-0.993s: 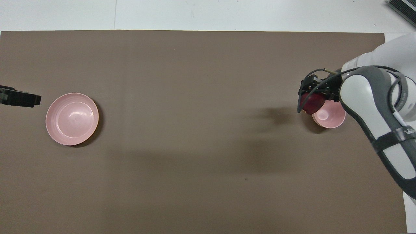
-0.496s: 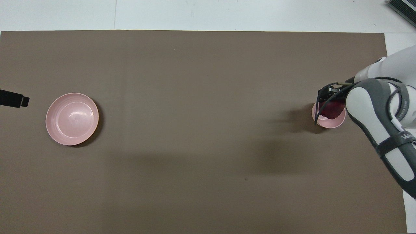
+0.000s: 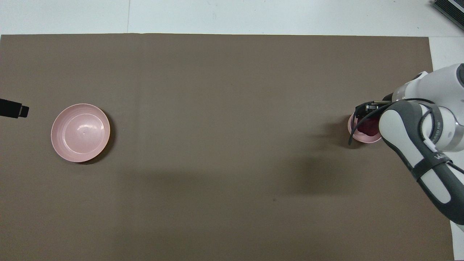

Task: Move apple from plate to bowl
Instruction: 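Lower the apple into the bowl and open the right gripper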

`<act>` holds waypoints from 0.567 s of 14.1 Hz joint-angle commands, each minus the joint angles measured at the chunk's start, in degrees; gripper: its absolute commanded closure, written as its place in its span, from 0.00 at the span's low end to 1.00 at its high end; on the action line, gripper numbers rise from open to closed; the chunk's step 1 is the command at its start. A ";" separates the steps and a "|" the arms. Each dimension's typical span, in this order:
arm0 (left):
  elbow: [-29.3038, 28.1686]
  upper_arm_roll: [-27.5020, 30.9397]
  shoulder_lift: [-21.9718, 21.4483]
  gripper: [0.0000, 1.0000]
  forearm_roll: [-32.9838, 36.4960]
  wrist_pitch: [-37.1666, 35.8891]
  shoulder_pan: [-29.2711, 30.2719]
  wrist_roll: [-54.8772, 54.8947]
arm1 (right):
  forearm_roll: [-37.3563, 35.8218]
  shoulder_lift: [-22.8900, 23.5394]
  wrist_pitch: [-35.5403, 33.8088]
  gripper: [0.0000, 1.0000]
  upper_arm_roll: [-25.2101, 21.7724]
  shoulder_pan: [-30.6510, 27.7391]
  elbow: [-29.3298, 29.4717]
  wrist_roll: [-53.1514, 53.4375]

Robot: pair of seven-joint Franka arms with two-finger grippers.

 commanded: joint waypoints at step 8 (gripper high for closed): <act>1.33 -0.11 0.28 0.00 -0.41 -1.65 0.62 0.42 | -4.26 -7.32 -17.82 0.00 0.97 2.13 8.92 3.24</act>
